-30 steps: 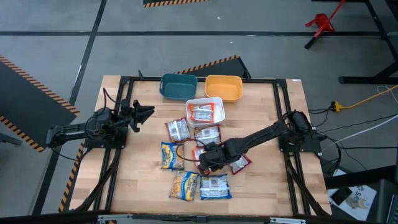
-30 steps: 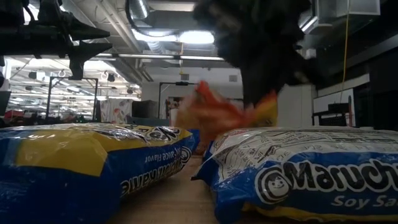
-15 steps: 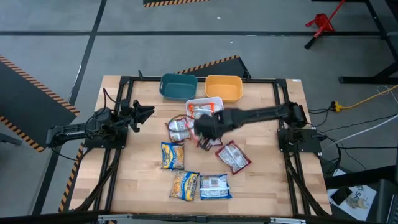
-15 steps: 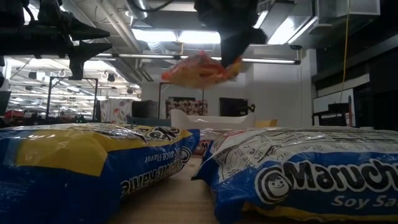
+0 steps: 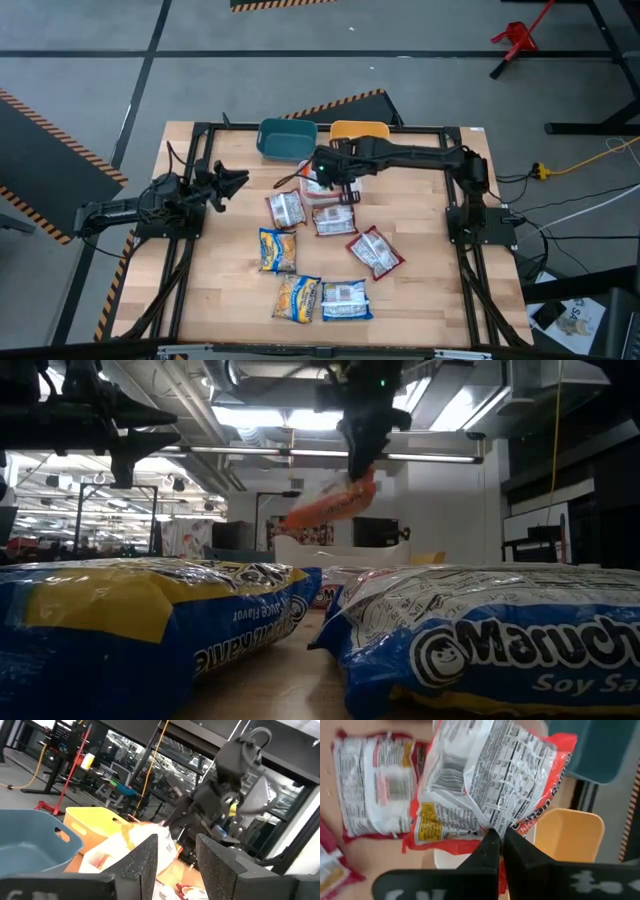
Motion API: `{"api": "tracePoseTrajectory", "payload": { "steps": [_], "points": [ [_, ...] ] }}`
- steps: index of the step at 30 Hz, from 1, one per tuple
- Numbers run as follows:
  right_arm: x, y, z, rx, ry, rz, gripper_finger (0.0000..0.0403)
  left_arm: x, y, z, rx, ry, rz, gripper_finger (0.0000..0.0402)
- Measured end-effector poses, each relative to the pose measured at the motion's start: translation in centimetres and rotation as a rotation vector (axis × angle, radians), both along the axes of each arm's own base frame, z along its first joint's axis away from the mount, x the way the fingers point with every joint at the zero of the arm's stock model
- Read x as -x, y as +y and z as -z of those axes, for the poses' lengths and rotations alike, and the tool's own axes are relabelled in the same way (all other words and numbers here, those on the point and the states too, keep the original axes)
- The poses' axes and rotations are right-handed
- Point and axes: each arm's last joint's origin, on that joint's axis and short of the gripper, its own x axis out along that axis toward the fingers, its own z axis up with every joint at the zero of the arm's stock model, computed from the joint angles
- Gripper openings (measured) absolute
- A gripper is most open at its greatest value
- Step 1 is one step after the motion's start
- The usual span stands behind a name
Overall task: Sort Maruchan noodles
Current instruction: Put the orange noodle pack into the white bin
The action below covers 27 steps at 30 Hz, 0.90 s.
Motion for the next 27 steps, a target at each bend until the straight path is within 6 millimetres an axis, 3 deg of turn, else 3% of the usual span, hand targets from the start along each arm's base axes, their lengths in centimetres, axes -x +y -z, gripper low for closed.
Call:
{"api": "tracePoseTrajectory", "payload": {
  "steps": [8, 16, 20, 27],
  "points": [
    [0.4, -4.0, 3.3, -0.06, 0.006, -0.061, 0.0001, 0.1, 0.2, 0.0, 0.019, -0.003, -0.089, 0.0127],
    [1.7, -6.1, 5.8, -0.142, 0.059, -0.087, 0.0017, 0.3, 0.5, 0.0, 0.044, -0.008, -0.205, 0.0127],
    [1.8, -6.3, 5.9, -0.182, 0.047, -0.081, 0.0073, 0.3, 0.6, 0.0, 0.048, -0.008, -0.227, 0.0127],
    [1.3, -6.3, 4.7, -0.208, -0.008, -0.045, 0.0222, 0.3, 0.6, 0.1, 0.051, -0.006, -0.238, 0.0127]
  ]
}}
